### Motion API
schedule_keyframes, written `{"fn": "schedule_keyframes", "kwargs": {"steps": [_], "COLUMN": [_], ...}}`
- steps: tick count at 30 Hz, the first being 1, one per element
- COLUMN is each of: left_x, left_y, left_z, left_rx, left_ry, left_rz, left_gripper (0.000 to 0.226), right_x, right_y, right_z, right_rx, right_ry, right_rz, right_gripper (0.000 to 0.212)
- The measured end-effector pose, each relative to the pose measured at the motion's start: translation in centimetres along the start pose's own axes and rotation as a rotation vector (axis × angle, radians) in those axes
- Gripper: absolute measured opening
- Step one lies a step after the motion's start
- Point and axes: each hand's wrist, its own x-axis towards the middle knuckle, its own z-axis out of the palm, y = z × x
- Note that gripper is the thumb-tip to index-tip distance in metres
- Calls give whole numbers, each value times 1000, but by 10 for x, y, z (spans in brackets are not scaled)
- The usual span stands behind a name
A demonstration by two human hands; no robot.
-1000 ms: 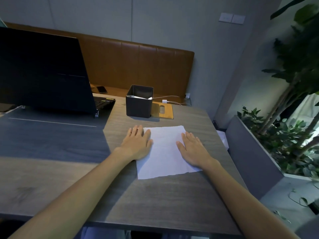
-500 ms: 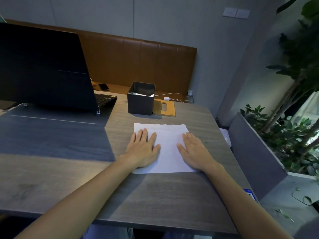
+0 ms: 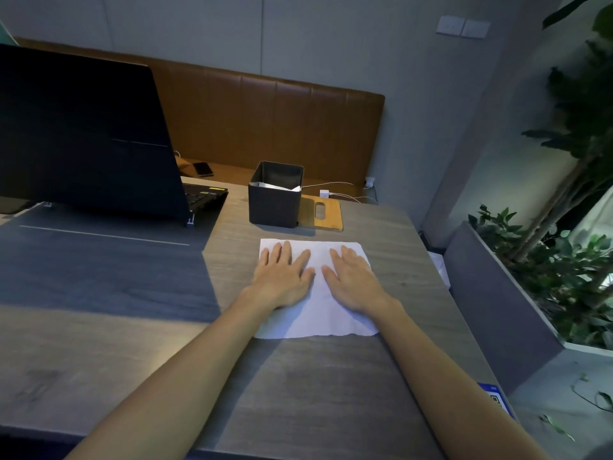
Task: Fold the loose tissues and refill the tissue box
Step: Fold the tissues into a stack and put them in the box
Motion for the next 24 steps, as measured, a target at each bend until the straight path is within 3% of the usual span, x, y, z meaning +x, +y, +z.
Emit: {"fn": "schedule_keyframes", "kwargs": {"steps": [7, 11, 16, 21, 24], "left_x": [6, 16, 20, 19, 13], "left_y": [-41, -46, -47, -47, -47], "left_z": [-9, -13, -16, -20, -22], "left_rx": [-85, -211, -225, -428, -531], "left_ry": [104, 251, 244, 264, 284], "left_rz": [-14, -37, -15, -16, 3], "left_gripper": [55, 52, 50, 14, 10], "right_x": [3, 13, 23, 22, 18], "right_y": [22, 23, 22, 24, 29], "right_z": [-6, -9, -10, -11, -12], "right_rx": [72, 215, 126, 220, 251], "right_ry": [26, 159, 210, 285, 309], "right_rz": [115, 111, 105, 105, 91], "right_gripper": [65, 59, 49, 35, 17]}}
